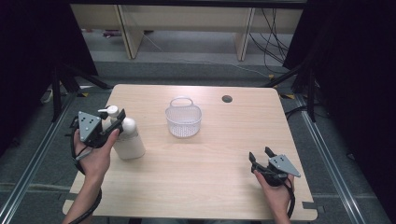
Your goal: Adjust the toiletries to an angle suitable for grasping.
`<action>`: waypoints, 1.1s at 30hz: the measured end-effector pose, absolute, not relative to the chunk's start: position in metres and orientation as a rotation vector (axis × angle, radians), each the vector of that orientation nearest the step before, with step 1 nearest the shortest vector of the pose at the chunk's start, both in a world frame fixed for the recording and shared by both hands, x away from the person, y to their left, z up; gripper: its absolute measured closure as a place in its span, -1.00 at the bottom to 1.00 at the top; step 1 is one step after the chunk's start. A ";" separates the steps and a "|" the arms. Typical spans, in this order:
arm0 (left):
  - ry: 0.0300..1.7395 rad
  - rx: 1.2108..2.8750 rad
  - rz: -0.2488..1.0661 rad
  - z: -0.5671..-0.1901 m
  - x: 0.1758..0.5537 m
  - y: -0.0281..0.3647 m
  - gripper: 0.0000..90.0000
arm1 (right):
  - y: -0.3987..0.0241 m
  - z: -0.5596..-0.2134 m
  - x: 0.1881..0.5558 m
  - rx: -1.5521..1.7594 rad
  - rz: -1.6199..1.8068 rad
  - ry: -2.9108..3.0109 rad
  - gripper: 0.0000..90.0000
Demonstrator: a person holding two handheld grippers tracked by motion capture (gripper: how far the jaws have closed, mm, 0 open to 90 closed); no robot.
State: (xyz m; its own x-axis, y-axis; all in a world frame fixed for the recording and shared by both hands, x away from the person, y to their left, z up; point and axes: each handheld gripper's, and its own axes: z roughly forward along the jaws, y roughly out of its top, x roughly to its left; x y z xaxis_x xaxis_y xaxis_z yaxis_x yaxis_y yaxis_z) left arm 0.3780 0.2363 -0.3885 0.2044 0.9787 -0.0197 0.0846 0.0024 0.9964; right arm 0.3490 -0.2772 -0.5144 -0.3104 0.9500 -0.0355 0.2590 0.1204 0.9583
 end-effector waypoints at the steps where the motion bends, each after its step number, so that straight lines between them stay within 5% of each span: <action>1: 1.122 1.352 1.009 -0.389 0.378 0.235 0.13 | -0.277 -0.515 0.349 1.199 1.239 1.692 -0.27; 7: 1.142 1.339 1.022 -0.388 0.380 0.235 0.29 | -0.277 -0.515 0.349 1.197 1.234 1.679 -0.27; 33: 1.106 1.356 0.959 -0.378 0.383 0.237 0.32 | -0.278 -0.514 0.348 1.209 1.234 1.689 -0.28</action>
